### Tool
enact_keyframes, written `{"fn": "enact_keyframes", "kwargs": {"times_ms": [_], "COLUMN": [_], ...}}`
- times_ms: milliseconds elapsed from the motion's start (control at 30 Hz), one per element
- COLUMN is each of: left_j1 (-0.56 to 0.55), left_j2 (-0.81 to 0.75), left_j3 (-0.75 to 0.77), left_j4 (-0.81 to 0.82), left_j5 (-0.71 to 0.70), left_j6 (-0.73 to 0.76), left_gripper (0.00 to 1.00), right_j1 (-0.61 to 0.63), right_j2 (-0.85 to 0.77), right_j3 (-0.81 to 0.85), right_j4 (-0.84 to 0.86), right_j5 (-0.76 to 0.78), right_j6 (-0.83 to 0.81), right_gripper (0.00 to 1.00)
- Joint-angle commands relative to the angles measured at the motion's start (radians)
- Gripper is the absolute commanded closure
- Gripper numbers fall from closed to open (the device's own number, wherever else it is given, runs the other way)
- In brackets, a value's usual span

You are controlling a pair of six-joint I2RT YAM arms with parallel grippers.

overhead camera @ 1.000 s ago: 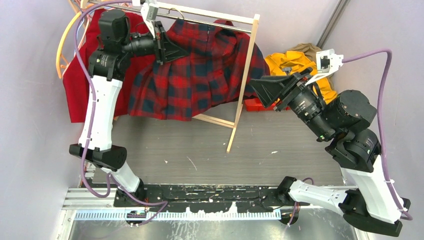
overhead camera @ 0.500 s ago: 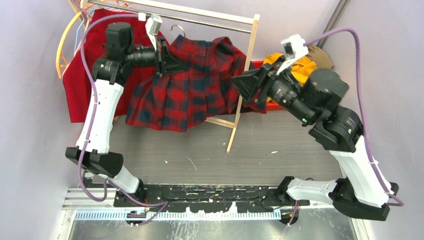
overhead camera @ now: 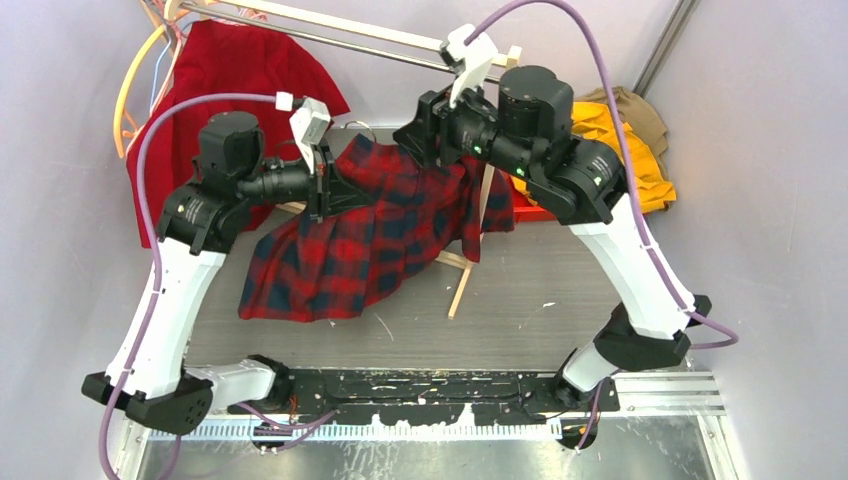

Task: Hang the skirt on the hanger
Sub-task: Adjust the hanger.

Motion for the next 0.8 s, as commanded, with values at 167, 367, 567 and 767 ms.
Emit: {"fn": "enact_keyframes", "kwargs": {"times_ms": [167, 367, 567, 767], "left_j1": [-0.106, -0.127, -0.168, -0.221], "left_j2": [-0.028, -0.010, 0.018, 0.033], "left_j3": [-0.016, -0.004, 0.011, 0.012], "left_j4": [-0.038, -0.074, -0.096, -0.109], "left_j5": [-0.067, -0.092, -0.116, -0.152], "left_j6": [0.052, 0.063, 0.076, 0.084], "left_gripper": [1.00, 1.00, 1.00, 1.00], "right_j1": [0.000, 0.004, 0.005, 0.006], "right_j2": [-0.072, -0.131, -0.129, -0.080], "right_j3": [-0.043, -0.113, -0.117, -0.088], "right_j4": [0.053, 0.056, 0.041, 0.035], "right_j5": [-0.210, -0.060, -0.148, -0.125], "right_j6": [-0.126, -0.103, -0.092, -0.067], "right_gripper": [0.44, 0.44, 0.44, 0.44]}}
